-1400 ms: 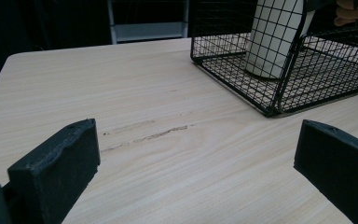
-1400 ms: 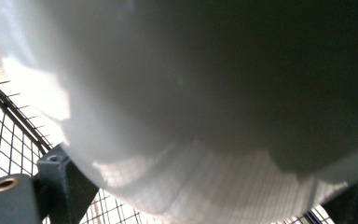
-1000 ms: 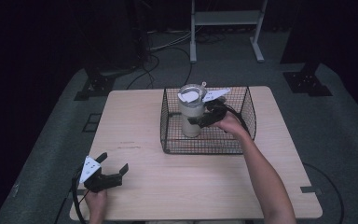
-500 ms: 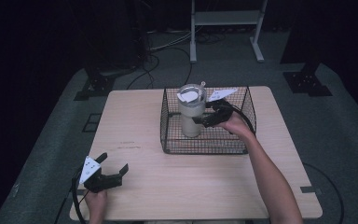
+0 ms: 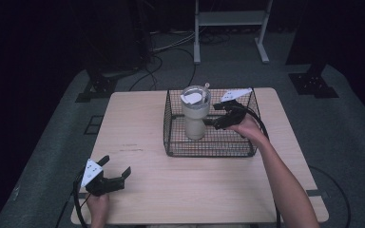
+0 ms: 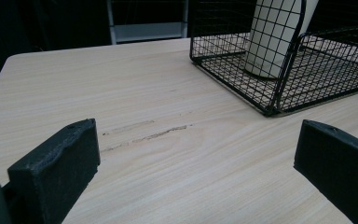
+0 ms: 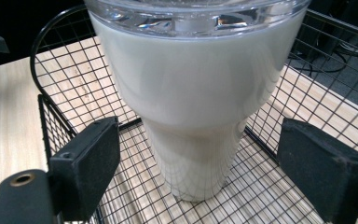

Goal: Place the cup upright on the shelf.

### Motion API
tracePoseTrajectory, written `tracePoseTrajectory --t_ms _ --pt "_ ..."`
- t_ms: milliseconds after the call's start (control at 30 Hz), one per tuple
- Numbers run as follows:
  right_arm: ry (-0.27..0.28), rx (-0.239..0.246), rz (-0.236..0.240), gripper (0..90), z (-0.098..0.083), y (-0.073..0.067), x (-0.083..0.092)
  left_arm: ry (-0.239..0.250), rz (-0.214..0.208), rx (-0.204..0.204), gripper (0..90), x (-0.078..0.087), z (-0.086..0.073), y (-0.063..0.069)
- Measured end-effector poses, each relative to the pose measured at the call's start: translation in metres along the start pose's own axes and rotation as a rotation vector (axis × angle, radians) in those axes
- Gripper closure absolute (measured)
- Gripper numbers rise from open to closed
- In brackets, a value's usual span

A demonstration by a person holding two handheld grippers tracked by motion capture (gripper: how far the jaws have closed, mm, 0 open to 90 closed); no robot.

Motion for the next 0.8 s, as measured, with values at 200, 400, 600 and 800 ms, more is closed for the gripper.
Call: tracePoseTrajectory --t_ms 200,400,600,800 --pt "0.013 -0.006 -0.002 12.9 0.002 -0.003 0.012 -0.002 0.001 -0.001 0.0 0.000 0.000 0.000" --pt "0.027 -0.020 0.007 12.9 0.004 -0.005 0.022 -0.002 0.001 -0.001 0.0 0.000 0.000 0.000" --pt "0.017 -0.017 0.004 12.9 0.001 -0.007 0.030 -0.003 0.002 0.000 0.0 0.000 0.000 0.000" --pt "0.013 -0.003 0.009 12.9 0.001 -0.011 0.038 -0.005 0.002 -0.002 0.0 0.000 0.000 0.000"
Point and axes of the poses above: each handheld gripper's, and its own axes: x roughly backward along the jaws, z roughly out of its top, y roughly to its right, the point moved 10 cm from there along -x, roughly forward along the jaws, and after that the axes turned 13 degrees about -x, right-handed, at the moved point
